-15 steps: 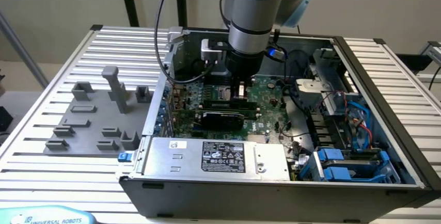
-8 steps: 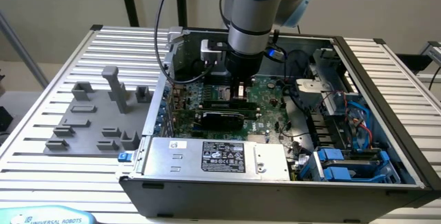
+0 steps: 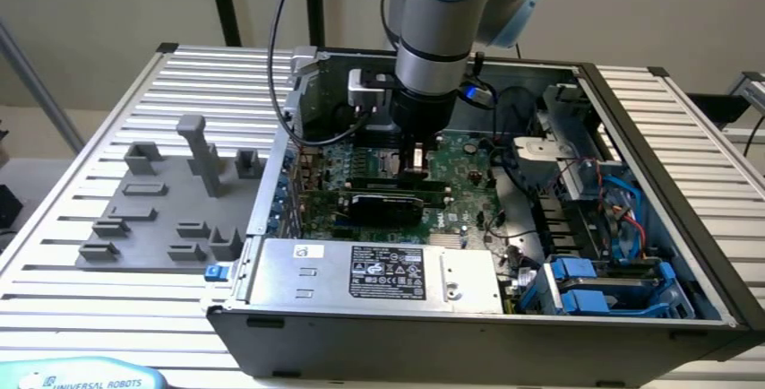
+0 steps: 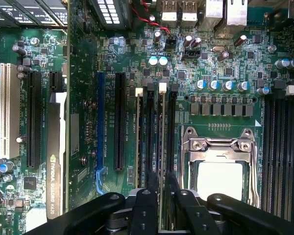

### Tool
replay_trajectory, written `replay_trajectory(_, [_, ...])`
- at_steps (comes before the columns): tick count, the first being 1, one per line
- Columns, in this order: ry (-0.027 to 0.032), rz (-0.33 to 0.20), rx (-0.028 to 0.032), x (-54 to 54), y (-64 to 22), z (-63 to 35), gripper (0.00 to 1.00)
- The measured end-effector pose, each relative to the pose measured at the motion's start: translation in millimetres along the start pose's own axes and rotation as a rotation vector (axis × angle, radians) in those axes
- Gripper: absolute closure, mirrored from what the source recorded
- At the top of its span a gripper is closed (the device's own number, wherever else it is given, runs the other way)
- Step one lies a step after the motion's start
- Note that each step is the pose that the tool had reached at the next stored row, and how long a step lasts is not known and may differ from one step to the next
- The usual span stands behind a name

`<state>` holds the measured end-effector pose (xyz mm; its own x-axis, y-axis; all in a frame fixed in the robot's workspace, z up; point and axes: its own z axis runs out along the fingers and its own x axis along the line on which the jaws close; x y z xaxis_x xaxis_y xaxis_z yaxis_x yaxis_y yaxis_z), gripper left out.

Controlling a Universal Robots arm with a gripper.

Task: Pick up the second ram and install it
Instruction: 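Insert the second ram into the second slot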

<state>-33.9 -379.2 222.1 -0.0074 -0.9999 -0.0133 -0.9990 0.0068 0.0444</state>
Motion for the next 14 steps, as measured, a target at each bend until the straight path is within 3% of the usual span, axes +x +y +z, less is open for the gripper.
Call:
replay_trajectory(9, [0.0, 0.0, -0.0001, -0.3, 1.0, -22.5, 0.78])
replay_trajectory(11, [-0.0001, 0.0, 0.0, -0.3, 1.1, -24.5, 0.87])
replay_trajectory(14, [-0.0004, 0.0, 0.0001, -0.3, 1.1, -24.5, 0.89])
